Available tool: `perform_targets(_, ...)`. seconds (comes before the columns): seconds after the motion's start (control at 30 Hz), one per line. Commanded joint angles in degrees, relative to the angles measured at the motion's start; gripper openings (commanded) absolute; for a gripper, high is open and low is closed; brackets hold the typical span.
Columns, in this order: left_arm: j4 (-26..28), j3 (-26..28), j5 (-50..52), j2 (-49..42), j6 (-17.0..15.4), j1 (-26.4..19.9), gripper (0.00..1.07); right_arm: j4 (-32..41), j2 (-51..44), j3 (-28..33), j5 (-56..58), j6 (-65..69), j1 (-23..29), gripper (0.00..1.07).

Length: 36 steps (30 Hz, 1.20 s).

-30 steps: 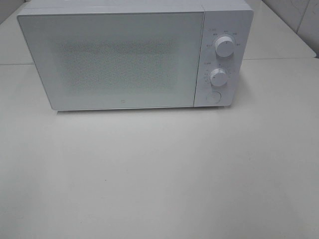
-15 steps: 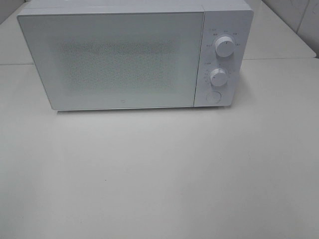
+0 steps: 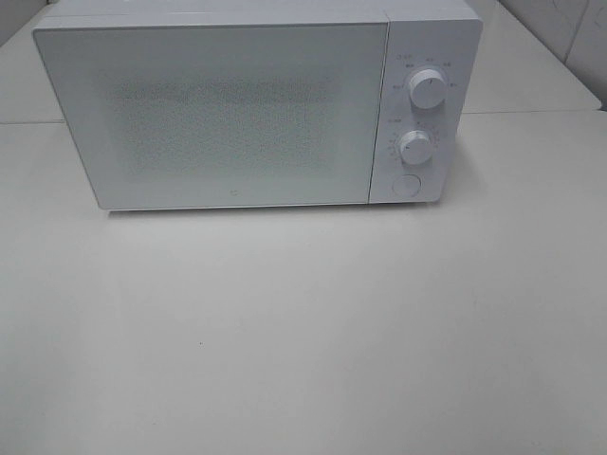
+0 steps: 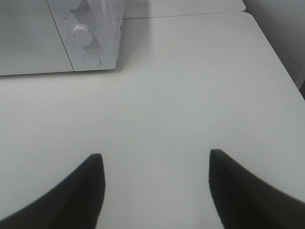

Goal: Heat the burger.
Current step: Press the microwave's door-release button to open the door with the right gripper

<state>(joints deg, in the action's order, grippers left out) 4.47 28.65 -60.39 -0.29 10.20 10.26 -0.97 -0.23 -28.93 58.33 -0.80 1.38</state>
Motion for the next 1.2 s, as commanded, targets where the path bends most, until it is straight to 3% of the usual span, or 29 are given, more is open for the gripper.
perform_targets(0.03, 0.40, -0.11, 0.74, -1.20, -0.29, -0.11, 0.00, 0.00, -1.09, 0.34, -0.92, -0.06, 0.17, 0.60)
perform_targets(0.77, -0.23, -0.11, 0.74, -1.20, -0.34, -0.11, 0.00, 0.06, -1.09, 0.34, -0.97, 0.34, 0.17, 0.60)
perform_targets(1.2, -0.23, -0.17, 0.74, -1.20, -2.35, -0.11, 0.00, 0.06, -1.09, 0.34, -1.09, 0.46, 0.17, 0.60)
